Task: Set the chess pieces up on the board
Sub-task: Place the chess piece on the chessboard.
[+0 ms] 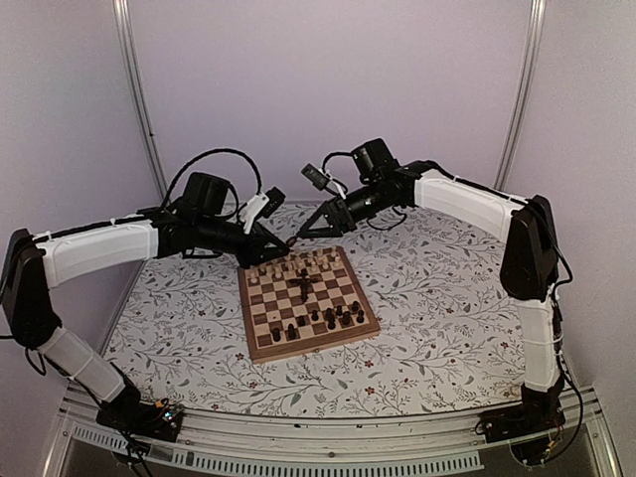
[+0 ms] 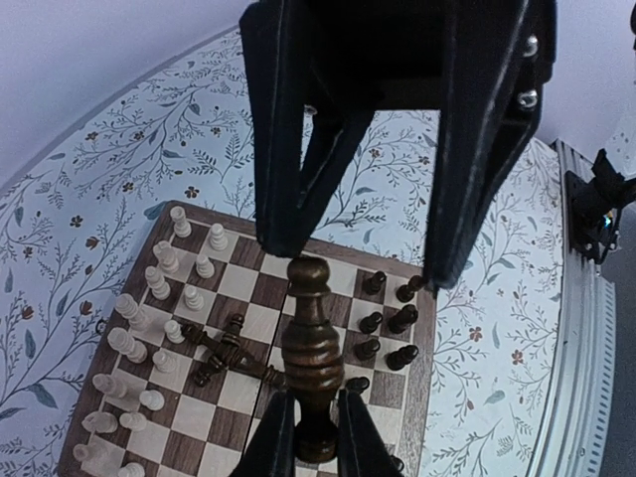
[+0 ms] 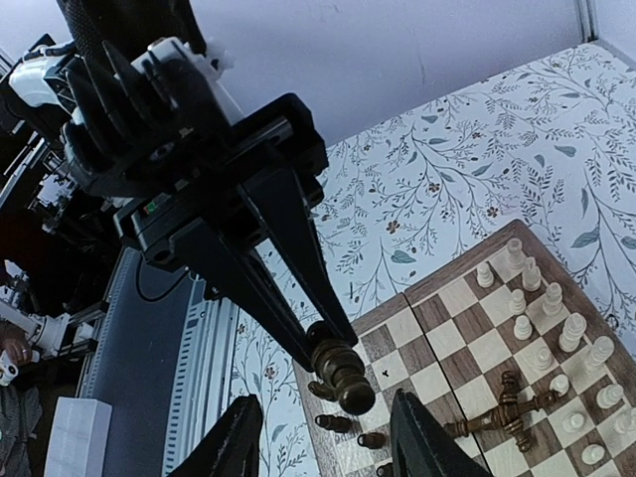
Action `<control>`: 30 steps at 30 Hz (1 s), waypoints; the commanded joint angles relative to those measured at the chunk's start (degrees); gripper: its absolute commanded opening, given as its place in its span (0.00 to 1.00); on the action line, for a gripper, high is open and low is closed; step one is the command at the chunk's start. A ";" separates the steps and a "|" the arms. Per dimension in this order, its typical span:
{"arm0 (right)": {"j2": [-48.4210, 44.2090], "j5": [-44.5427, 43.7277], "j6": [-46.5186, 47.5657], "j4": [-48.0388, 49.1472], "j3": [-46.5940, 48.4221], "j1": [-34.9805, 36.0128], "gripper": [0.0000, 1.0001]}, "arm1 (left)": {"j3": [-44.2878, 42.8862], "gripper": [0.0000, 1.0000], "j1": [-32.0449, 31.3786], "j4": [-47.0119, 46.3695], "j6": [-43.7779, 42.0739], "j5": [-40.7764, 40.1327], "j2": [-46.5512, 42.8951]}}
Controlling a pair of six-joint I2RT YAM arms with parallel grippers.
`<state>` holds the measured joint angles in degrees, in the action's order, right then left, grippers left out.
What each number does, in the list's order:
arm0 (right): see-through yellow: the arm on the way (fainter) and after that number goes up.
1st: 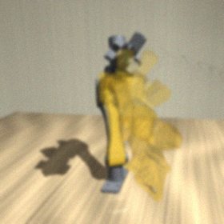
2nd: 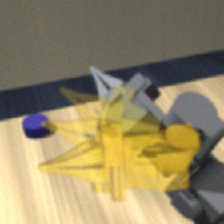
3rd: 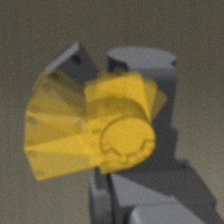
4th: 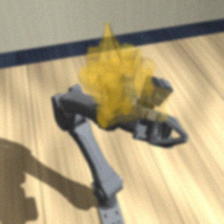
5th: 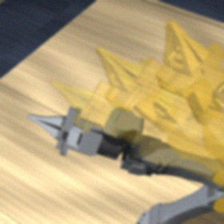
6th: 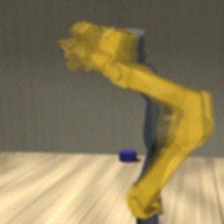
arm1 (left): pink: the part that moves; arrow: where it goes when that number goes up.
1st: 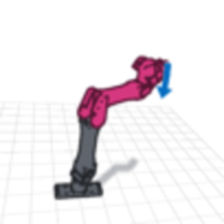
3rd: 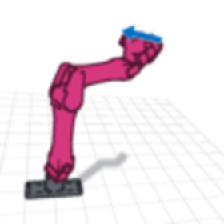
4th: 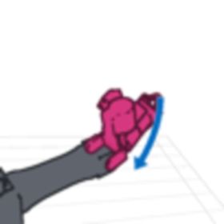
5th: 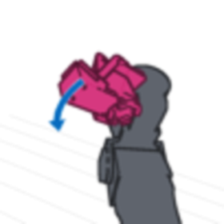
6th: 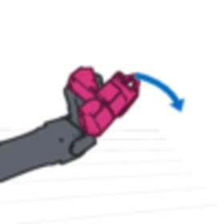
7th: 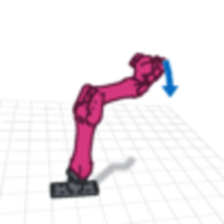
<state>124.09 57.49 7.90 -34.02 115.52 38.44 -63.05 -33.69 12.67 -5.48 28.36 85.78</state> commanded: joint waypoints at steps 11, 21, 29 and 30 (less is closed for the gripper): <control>3.30 6.82 -4.78 3.68 -0.21 0.59 0.33 | 0.04 0.07 -1.01 -1.06 -0.40 1.53 1.41; 3.64 4.54 -6.08 4.64 -0.21 0.57 0.24 | 0.03 0.07 -1.02 -0.99 -0.41 2.08 1.27; 3.14 1.39 -5.20 4.52 -0.03 0.59 0.06 | -0.18 0.07 -1.03 -0.53 -0.70 1.40 1.20; 2.84 -1.10 -4.49 4.20 0.04 0.59 0.05 | -0.41 0.07 -1.05 0.05 -1.04 0.25 1.23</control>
<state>126.91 61.21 2.15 -30.22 115.37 38.70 -63.05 -34.02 12.71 -5.54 29.54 86.65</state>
